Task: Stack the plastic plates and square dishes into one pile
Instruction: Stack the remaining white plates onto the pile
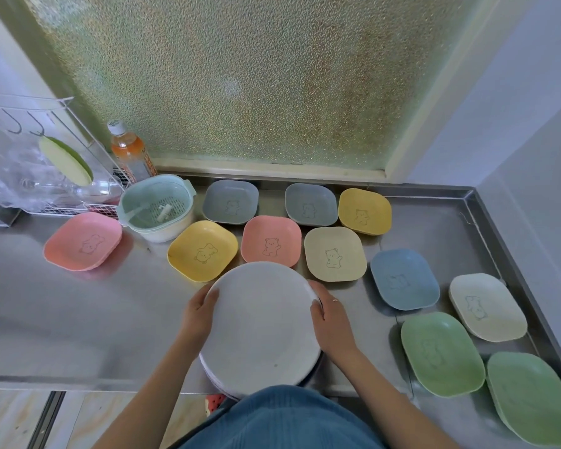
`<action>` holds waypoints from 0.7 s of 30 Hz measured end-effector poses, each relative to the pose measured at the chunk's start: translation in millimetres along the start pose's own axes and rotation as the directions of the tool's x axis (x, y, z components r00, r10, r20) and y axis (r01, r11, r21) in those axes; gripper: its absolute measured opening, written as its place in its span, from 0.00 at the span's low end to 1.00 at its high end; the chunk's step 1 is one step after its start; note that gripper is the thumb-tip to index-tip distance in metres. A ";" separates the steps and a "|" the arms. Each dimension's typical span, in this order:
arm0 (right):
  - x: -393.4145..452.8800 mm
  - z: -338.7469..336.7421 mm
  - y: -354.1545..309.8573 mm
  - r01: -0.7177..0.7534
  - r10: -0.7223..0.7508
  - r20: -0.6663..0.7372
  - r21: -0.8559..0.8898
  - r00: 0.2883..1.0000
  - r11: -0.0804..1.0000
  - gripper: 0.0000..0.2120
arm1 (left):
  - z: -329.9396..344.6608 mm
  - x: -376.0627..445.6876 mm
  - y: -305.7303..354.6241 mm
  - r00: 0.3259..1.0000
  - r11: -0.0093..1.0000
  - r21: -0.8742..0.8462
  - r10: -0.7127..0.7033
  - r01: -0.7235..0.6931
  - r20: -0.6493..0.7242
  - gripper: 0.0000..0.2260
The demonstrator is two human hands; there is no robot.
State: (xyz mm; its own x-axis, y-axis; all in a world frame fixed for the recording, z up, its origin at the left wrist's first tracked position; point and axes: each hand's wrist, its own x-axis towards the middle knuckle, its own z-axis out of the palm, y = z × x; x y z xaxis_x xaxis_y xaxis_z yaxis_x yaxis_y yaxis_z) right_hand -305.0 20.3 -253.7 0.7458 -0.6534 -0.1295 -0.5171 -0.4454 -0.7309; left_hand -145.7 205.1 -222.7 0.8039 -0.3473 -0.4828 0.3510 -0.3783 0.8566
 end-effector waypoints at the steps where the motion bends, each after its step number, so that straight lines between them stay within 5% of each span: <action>1: 0.9 -2.6 0.8 0.001 -0.001 -0.001 0.006 1.000 1.000 0.20 | 2.9 1.1 0.1 1.000 1.000 -0.007 0.002 -0.002 0.007 0.14; 9: 19.2 -34.9 17.9 -0.062 0.061 0.010 0.096 0.998 0.993 0.17 | 30.8 4.0 1.4 1.000 1.000 -0.018 -0.015 0.015 0.003 0.11; 13: 42.3 -52.5 27.6 -0.214 0.228 -0.081 0.157 0.970 0.964 0.16 | 35.5 0.8 -1.0 1.000 1.000 -0.021 0.014 -0.015 -0.011 0.10; 16: 56.1 -59.1 33.9 -0.381 0.383 0.023 0.162 0.924 0.910 0.17 | 35.6 -1.5 -0.1 1.000 0.999 -0.031 0.019 -0.020 -0.023 0.09; 21: 61.1 -62.8 35.1 -0.429 0.438 -0.004 0.194 0.899 0.883 0.16 | 34.2 -2.5 0.7 1.000 0.999 -0.043 0.003 -0.004 -0.023 0.10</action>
State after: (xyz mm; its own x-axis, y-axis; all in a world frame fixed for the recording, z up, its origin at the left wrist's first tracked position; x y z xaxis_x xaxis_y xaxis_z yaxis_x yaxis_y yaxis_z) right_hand -304.0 -73.7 -245.1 0.4427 -0.7849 -0.4335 -0.6947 0.0055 -0.7193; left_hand -163.9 176.3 -227.1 0.8157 -0.3285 -0.4761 0.3682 -0.3398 0.8654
